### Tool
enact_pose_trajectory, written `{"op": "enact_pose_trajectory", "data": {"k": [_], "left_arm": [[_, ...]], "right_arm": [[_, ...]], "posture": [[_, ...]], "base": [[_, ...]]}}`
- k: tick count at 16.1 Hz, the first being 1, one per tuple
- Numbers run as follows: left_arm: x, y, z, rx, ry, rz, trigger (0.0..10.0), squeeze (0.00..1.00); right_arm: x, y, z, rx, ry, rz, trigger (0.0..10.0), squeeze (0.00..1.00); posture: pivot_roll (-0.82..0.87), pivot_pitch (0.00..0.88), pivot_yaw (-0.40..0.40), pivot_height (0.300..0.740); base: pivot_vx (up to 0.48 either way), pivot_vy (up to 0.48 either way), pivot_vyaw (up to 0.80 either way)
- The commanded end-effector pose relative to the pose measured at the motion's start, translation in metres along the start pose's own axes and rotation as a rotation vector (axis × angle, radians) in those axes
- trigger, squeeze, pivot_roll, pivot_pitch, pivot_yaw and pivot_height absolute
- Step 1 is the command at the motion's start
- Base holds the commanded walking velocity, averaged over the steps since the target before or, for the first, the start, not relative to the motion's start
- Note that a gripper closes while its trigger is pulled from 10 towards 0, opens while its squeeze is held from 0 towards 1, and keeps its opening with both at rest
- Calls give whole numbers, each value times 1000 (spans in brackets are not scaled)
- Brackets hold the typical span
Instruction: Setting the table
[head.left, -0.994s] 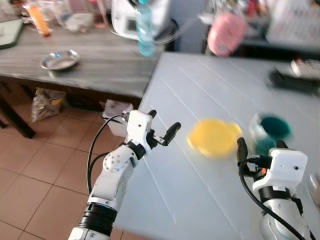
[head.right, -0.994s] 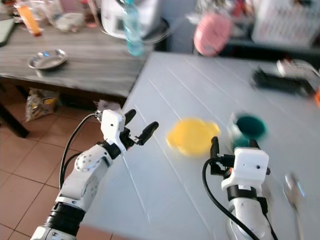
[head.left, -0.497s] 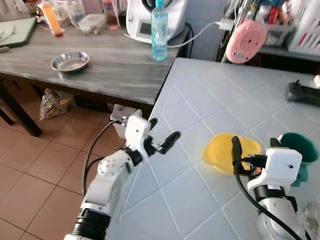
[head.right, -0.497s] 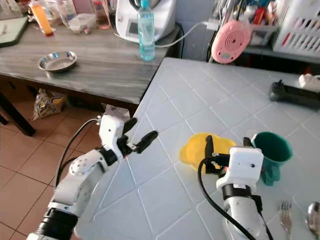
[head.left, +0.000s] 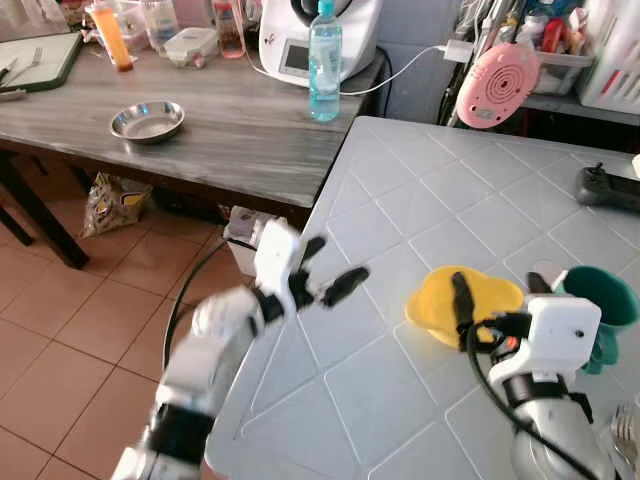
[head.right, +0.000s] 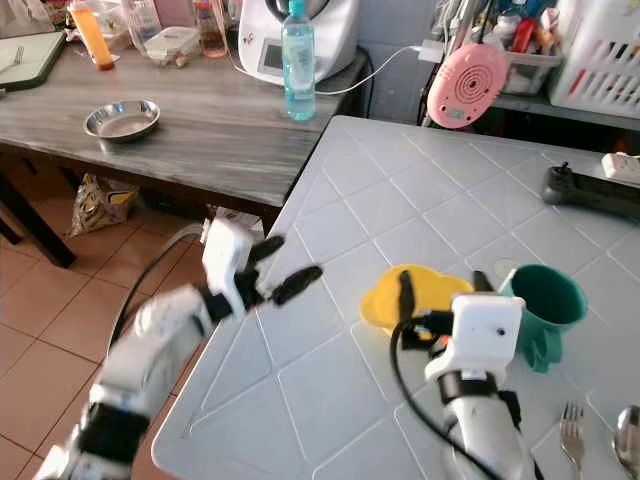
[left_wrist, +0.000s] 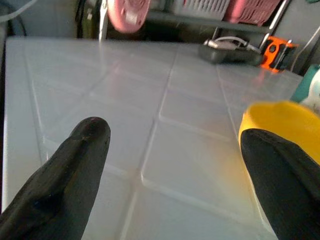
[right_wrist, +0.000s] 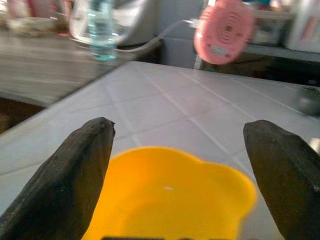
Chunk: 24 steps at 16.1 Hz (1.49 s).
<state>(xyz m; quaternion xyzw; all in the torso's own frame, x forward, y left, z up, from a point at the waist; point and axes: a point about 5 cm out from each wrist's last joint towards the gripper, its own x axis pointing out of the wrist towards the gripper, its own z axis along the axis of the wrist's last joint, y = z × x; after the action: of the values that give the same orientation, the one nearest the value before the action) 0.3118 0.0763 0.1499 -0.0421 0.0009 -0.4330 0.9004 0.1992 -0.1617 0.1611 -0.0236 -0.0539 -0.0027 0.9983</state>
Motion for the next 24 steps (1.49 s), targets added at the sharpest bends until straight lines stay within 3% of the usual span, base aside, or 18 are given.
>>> {"op": "enact_pose_trajectory", "data": {"k": [1, 5, 10, 15, 24], "left_arm": [[5, -1, 13, 16, -21, -35, 10000, 0], [7, 8, 15, 40, 0, 12, 10000, 0], [-12, -2, -10, 27, 48, 70, 10000, 0], [-23, -5, -17, 26, 65, 87, 10000, 0], [-21, -3, -14, 18, 64, 98, 10000, 0]], "right_arm": [[-7, 4, 7, 12, -16, 40, 10000, 0], [-15, 5, 5, 13, 14, 34, 10000, 0], [-16, 7, 5, 22, 23, 28, 10000, 0], [-13, 8, 7, 19, 8, 46, 10000, 0], [-9, 10, 5, 7, 9, 55, 10000, 0]], "posture": [[-15, 141, 25, 740], [-32, 146, 33, 740], [-27, 141, 27, 740], [-20, 140, 13, 740], [-17, 133, 13, 740]], "base": [[0, 0, 0], [0, 0, 0], [0, 0, -444], [0, 0, -464], [0, -60, 0]]}}
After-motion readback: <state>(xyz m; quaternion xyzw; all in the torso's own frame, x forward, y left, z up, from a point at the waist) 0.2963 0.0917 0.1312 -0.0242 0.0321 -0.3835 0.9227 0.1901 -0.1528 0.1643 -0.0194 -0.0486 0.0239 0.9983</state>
